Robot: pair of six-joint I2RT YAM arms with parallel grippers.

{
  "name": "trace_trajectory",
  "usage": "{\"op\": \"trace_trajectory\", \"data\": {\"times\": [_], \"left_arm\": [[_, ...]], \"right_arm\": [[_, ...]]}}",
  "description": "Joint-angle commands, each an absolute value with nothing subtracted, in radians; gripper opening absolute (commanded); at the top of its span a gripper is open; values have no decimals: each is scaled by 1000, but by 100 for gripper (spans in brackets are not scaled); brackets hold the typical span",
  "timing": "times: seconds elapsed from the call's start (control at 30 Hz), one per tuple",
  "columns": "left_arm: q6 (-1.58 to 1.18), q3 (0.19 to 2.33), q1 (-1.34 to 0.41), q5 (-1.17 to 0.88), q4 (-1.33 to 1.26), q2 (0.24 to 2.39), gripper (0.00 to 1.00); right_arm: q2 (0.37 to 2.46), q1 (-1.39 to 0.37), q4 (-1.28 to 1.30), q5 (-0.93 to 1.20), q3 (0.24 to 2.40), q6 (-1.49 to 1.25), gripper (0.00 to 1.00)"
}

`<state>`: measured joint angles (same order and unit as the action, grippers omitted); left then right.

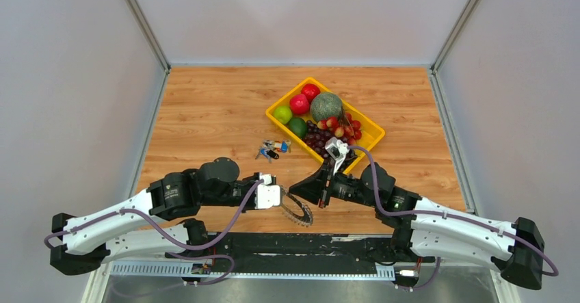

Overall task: Remove the keys from the keyring
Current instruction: Remove the key from the keyring.

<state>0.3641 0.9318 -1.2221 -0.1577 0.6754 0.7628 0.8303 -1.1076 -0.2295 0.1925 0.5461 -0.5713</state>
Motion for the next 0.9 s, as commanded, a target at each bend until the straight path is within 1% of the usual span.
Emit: {"op": "trace_trajectory", "data": {"times": [0.0, 0.17, 0.43, 0.57, 0.67, 0.87], "left_arm": [[370, 930, -1233, -244, 680, 736, 0], [369, 927, -1234, -244, 680, 730, 0], [369, 926, -1235, -242, 676, 733, 0], [362, 937, -1235, -219, 676, 746, 0], [354, 960, -1234, -200, 683, 769, 0], [342, 980, -1234, -176, 683, 786, 0]], "right_arm": [[771, -1079, -317, -55, 486, -764, 0], [739, -1079, -314, -95, 463, -779, 0], [772, -1079, -292, -56, 492, -717, 0], [847, -1097, -228, 59, 589, -527, 0], [879, -1135, -195, 89, 627, -377, 0], [870, -1189, -194, 111, 639, -218, 0]]}}
